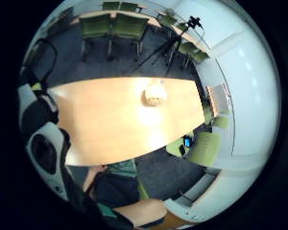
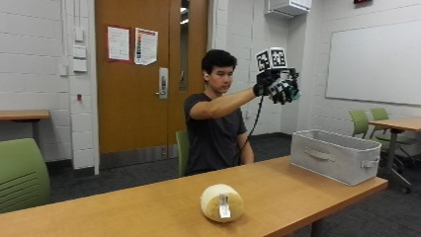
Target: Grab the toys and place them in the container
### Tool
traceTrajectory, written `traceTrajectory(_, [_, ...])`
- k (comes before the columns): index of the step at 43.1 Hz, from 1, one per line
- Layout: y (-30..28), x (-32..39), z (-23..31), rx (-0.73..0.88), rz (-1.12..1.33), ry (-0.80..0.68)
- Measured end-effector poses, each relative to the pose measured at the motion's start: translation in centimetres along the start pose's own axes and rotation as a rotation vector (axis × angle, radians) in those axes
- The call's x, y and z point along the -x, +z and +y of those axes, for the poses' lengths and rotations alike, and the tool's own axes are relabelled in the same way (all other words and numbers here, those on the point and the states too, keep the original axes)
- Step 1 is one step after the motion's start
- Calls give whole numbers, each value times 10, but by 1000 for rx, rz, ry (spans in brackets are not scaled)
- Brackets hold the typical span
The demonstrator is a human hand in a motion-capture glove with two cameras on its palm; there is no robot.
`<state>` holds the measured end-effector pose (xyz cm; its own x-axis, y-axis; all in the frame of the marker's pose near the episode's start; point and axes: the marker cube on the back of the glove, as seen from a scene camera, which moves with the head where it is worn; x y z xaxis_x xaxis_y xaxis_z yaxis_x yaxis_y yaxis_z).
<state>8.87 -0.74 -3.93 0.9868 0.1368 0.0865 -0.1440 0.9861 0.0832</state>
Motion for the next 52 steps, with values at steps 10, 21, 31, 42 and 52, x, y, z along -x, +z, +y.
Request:
traceTrajectory(10, [-15,141,-5,-37,-32,-182])
traceTrajectory(21, [-4,280,13,-14,-62,-345])
traceTrajectory(31, [32,273,-33,9,-130,-605])
traceTrajectory(42, [54,318,-28,50,-186,-465])
traceTrajectory(52, [92,302,-28,87,-31,-602])
